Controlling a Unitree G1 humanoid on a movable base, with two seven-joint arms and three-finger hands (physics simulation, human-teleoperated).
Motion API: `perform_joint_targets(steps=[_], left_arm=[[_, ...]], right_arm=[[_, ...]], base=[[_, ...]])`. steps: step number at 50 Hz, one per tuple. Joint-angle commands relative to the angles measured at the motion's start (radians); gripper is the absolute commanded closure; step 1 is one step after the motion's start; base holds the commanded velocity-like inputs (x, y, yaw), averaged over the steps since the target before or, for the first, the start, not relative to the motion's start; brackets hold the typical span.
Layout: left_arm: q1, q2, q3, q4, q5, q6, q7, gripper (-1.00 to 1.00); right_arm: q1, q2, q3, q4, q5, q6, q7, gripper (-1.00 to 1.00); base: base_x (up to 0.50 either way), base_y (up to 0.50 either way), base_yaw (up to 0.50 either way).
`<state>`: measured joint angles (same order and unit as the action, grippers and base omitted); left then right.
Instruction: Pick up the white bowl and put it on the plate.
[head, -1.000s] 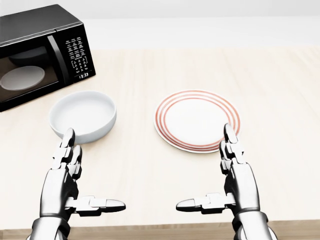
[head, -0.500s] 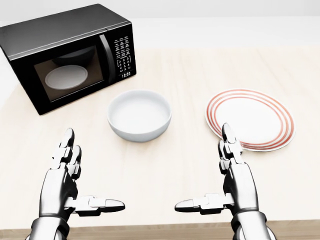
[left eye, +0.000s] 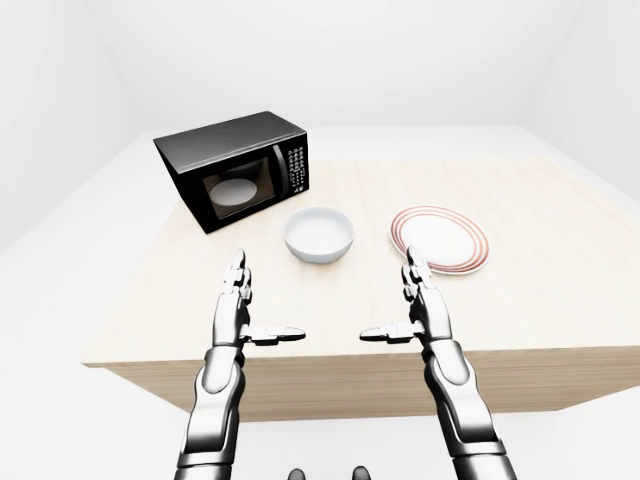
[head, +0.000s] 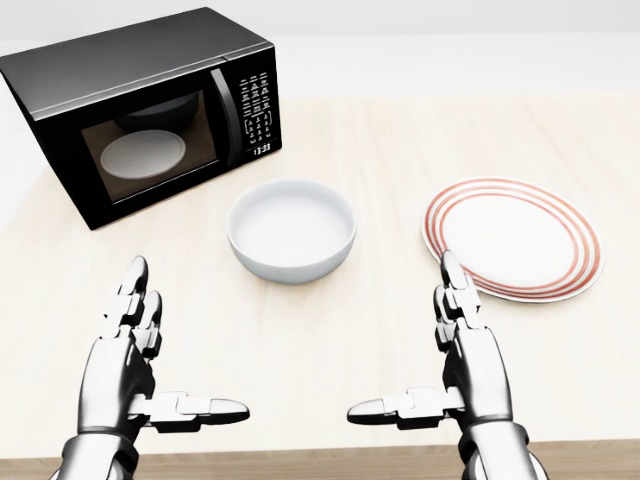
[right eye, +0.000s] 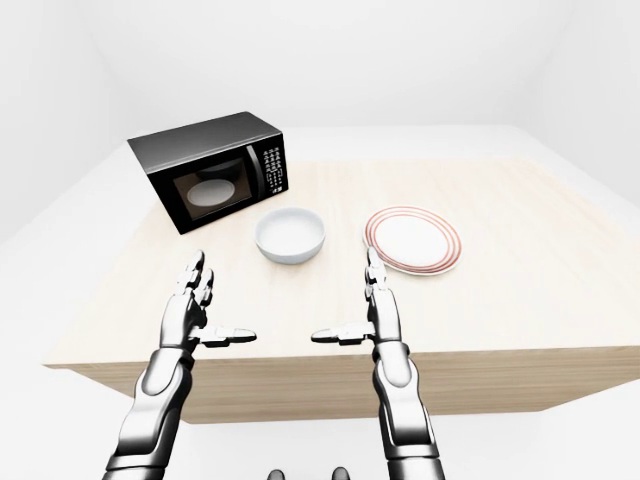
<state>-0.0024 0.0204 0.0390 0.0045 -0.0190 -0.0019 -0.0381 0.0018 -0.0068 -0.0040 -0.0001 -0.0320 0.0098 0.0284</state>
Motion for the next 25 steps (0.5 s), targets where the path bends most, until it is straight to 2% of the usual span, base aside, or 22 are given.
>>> perform_joint_targets(steps=[1, 19, 25], left_arm=[[0.000, -0.001, 0.000, 0.000, 0.000, 0.000, 0.000, -1.00], [0.000, -0.001, 0.000, 0.000, 0.000, 0.000, 0.000, -1.00], [0.000, -0.001, 0.000, 0.000, 0.000, 0.000, 0.000, -1.00]], right_arm=[[0.000, 0.000, 0.004, 0.004, -0.003, 0.002, -0.003, -1.00], [-0.004, -0.002, 0.003, 0.013, -0.008, -0.006, -0.002, -1.00], [-0.001, 0.000, 0.007, 0.011, -0.012, -0.008, -0.002, -1.00]], base=[[0.00, 0.00, 0.00], [0.00, 0.00, 0.00], [0.19, 0.00, 0.00]])
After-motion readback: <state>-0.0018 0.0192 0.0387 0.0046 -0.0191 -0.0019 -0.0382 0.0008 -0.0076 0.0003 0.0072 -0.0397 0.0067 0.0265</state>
